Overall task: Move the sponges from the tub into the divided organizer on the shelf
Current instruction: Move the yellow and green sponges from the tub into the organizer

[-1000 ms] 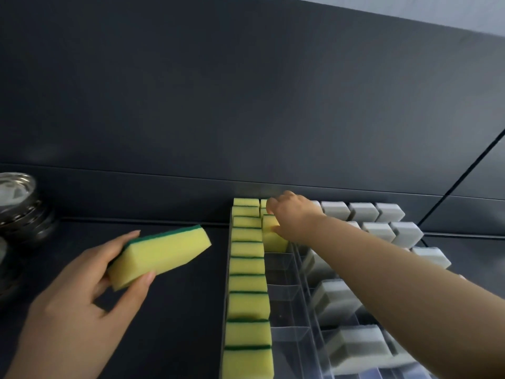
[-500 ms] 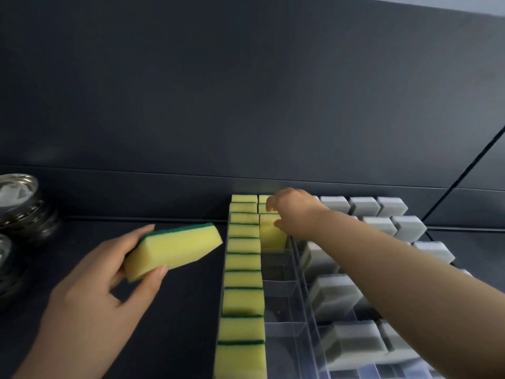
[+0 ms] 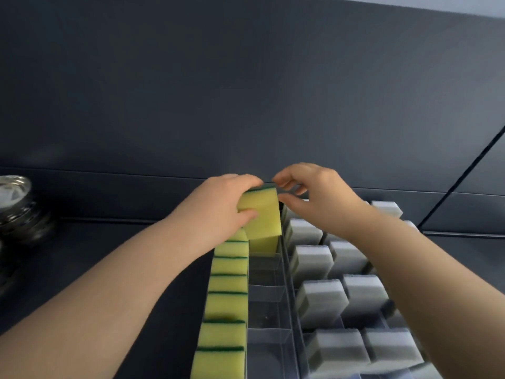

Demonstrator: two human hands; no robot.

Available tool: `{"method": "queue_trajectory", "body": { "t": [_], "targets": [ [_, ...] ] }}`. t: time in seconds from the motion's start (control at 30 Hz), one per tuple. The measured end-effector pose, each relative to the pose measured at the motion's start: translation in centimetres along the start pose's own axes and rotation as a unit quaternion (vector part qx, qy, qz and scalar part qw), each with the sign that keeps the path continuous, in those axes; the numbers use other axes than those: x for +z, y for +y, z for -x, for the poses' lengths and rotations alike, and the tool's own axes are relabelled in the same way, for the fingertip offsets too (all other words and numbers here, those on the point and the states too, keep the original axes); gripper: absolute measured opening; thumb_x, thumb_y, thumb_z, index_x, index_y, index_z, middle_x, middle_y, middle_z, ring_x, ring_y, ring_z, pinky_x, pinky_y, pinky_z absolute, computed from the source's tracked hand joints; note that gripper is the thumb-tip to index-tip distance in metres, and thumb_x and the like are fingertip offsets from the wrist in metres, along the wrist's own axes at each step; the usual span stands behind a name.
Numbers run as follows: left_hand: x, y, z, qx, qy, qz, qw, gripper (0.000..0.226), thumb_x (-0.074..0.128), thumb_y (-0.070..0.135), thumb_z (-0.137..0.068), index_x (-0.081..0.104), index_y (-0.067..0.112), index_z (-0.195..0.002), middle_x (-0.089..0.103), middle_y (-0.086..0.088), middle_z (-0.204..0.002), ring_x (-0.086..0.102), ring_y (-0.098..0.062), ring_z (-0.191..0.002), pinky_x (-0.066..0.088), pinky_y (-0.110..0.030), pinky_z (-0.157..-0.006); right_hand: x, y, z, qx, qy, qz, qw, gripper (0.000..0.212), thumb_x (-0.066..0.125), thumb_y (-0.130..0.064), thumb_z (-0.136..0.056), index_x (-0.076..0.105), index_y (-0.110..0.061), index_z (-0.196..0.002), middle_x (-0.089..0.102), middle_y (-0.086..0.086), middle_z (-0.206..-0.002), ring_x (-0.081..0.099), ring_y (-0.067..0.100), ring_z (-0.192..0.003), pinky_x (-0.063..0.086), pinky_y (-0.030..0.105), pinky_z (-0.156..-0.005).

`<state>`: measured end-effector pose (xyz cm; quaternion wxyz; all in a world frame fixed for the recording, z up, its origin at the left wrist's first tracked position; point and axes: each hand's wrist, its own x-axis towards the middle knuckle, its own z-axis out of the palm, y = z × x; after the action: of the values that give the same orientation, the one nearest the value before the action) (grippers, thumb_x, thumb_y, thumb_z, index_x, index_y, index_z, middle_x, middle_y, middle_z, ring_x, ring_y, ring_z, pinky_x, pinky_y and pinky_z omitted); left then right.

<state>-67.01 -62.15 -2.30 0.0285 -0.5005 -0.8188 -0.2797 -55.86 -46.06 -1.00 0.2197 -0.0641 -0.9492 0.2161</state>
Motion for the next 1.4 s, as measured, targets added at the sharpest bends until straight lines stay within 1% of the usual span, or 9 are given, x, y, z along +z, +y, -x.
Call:
{"method": "queue_trajectory", "body": {
  "t": [0.13, 0.27, 0.43, 0.57, 0.73, 0.9, 1.07, 1.27, 1.4],
  "targets": [
    [2.0, 0.2, -2.1, -0.003, -0.054, -0.017, 0.998, 0.048, 0.068, 0.031, -0.08, 0.052, 0.033, -0.125, 0.056, 0.008, -0.115, 0.052, -0.012, -0.101, 0.046, -0.032, -0.087, 0.4, 0.9, 0.7, 0.021, -0.021, 0.008, 1.0, 0.026, 0.06, -0.005, -0.084, 0.064, -0.012, -0.109, 0.061, 0.0, -0.098, 0.054, 0.005, -0.083, 0.041, 0.01, -0.081],
    [3.4, -0.3, -2.8, -0.009, -0.077, -0.03, 0.997, 0.049, 0.068, 0.033, -0.079, 0.052, 0.033, -0.125, 0.057, 0.007, -0.118, 0.052, -0.013, -0.107, 0.045, -0.033, -0.09, 1.0, 1.6, 0.9, 0.019, -0.047, 0.012, 0.999, 0.03, 0.057, -0.003, -0.084, 0.064, -0.012, -0.111, 0.061, 0.001, -0.107, 0.05, 0.005, -0.09, 0.035, 0.004, -0.081],
    [5.2, -1.0, -2.5, -0.023, -0.09, -0.039, 0.995, 0.049, 0.067, 0.031, -0.081, 0.051, 0.03, -0.128, 0.054, 0.006, -0.118, 0.051, -0.014, -0.105, 0.043, -0.026, -0.084, 1.9, 2.6, 0.6, 0.012, -0.099, 0.055, 0.994, 0.031, 0.059, -0.01, -0.085, 0.062, -0.012, -0.116, 0.06, 0.004, -0.116, 0.054, 0.017, -0.107, 0.037, 0.02, -0.093],
    [6.2, -1.5, -2.4, -0.031, -0.075, -0.028, 0.996, 0.049, 0.068, 0.031, -0.08, 0.052, 0.028, -0.126, 0.055, 0.006, -0.118, 0.051, -0.015, -0.104, 0.04, -0.023, -0.081, 2.4, 3.2, 0.3, 0.004, -0.135, 0.086, 0.987, 0.031, 0.058, -0.013, -0.086, 0.061, -0.013, -0.118, 0.057, 0.005, -0.118, 0.053, 0.02, -0.107, 0.039, 0.031, -0.095],
    [6.3, -1.9, -2.6, -0.039, -0.074, -0.031, 0.996, 0.046, 0.07, 0.034, -0.078, 0.054, 0.029, -0.121, 0.059, 0.006, -0.113, 0.043, -0.006, -0.084, 0.036, -0.021, -0.072, 2.4, 3.5, 0.0, 0.0, -0.155, 0.108, 0.982, 0.031, 0.058, -0.016, -0.086, 0.06, -0.014, -0.116, 0.056, 0.003, -0.116, 0.052, 0.019, -0.105, 0.041, 0.032, -0.092],
    [6.7, -1.7, -2.6, -0.028, -0.098, -0.037, 0.994, 0.046, 0.07, 0.025, -0.079, 0.053, 0.028, -0.122, 0.051, 0.008, -0.115, 0.044, -0.008, -0.086, 0.04, -0.023, -0.075, 2.6, 3.9, -0.1, 0.004, -0.179, 0.131, 0.975, 0.029, 0.057, -0.018, -0.087, 0.059, -0.017, -0.116, 0.054, 0.001, -0.117, 0.051, 0.019, -0.107, 0.042, 0.034, -0.091],
    [6.8, -1.4, -2.6, -0.019, -0.079, -0.036, 0.996, 0.041, 0.071, 0.025, -0.078, 0.053, 0.027, -0.115, 0.047, 0.008, -0.111, 0.054, -0.017, -0.085, 0.049, -0.038, -0.076, 2.4, 4.0, -0.3, -0.006, -0.176, 0.149, 0.973, 0.028, 0.059, -0.017, -0.086, 0.061, -0.016, -0.113, 0.055, 0.001, -0.116, 0.05, 0.019, -0.109, 0.041, 0.033, -0.091],
    [6.8, -1.5, -2.6, -0.019, -0.108, -0.048, 0.993, 0.039, 0.071, 0.029, -0.078, 0.052, 0.025, -0.112, 0.047, 0.007, -0.106, 0.052, -0.018, -0.086, 0.048, -0.038, -0.077, 2.9, 3.8, -0.1, -0.007, -0.186, 0.162, 0.969, 0.027, 0.057, -0.017, -0.087, 0.061, -0.018, -0.114, 0.054, 0.0, -0.117, 0.048, 0.017, -0.11, 0.04, 0.027, -0.089],
    [6.6, -1.5, -2.7, -0.012, -0.124, -0.056, 0.991, 0.039, 0.071, 0.027, -0.079, 0.053, 0.024, -0.113, 0.042, 0.008, -0.099, 0.052, -0.018, -0.087, 0.048, -0.037, -0.078, 2.7, 3.5, -0.4, 0.006, -0.207, 0.154, 0.966, 0.025, 0.059, -0.022, -0.087, 0.064, -0.019, -0.11, 0.057, 0.0, -0.112, 0.053, 0.017, -0.104, 0.043, 0.03, -0.088]
  ]
}}
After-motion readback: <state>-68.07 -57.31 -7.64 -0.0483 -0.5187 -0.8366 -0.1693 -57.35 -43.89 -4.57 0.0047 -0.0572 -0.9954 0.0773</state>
